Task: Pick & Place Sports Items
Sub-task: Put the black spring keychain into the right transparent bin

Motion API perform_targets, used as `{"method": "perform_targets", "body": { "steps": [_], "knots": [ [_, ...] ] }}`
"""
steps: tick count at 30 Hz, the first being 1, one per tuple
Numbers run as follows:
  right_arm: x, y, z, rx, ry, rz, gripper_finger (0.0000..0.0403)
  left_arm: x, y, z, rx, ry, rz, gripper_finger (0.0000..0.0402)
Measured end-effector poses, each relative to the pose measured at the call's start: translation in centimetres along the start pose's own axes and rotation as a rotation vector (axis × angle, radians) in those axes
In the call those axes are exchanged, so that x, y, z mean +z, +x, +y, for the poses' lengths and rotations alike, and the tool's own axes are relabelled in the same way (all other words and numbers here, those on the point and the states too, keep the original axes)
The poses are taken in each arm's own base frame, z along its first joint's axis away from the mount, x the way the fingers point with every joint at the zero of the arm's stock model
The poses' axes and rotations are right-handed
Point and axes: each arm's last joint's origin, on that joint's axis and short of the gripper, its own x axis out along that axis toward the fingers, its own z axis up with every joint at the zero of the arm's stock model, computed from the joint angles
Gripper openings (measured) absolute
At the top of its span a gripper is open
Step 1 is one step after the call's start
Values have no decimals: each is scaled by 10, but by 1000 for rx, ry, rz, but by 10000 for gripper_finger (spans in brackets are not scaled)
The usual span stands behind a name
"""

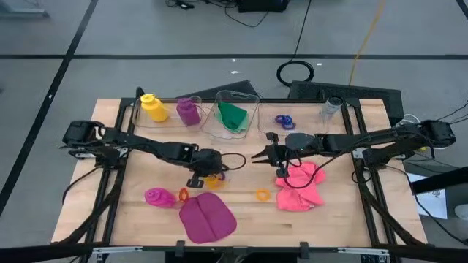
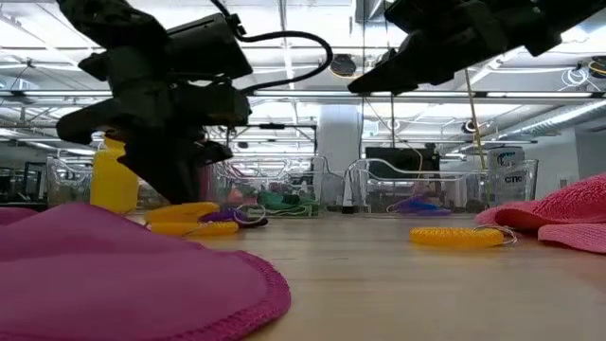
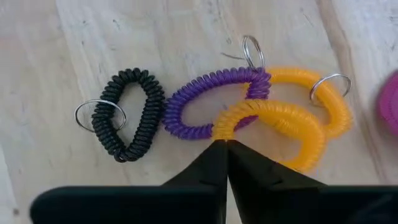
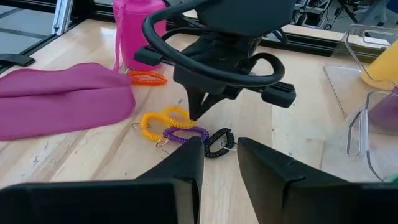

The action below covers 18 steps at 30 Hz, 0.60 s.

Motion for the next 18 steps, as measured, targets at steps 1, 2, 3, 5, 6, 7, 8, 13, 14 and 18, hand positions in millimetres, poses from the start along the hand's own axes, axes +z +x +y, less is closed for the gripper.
{"method": "perform_targets", "body": {
  "steps": [1, 2, 3, 5, 6, 7, 8, 13, 14, 18],
  "knots": [
    [0, 0, 0, 0, 0, 0, 59, 0, 0, 0, 0, 2, 0, 11],
    [0, 0, 0, 0, 0, 0, 59, 0, 0, 0, 0, 3, 0, 10],
    [0, 0, 0, 0, 0, 0, 59, 0, 0, 0, 1, 3, -1, 7],
    [0, 0, 0, 0, 0, 0, 59, 0, 0, 0, 2, -5, -2, 1],
    [0, 0, 0, 0, 0, 0, 59, 0, 0, 0, 2, -15, -2, 1],
    [0, 0, 0, 0, 0, 0, 59, 0, 0, 0, 2, -23, -2, 4],
    [0, 0, 0, 0, 0, 0, 59, 0, 0, 0, 2, -33, -2, 8],
    [0, 0, 0, 0, 0, 0, 59, 0, 0, 0, 3, -60, -3, 50],
    [0, 0, 0, 0, 0, 0, 59, 0, 0, 0, 3, -60, -3, 61],
    [0, 0, 0, 0, 0, 0, 59, 0, 0, 0, 3, -77, -3, 108]
  ]
}}
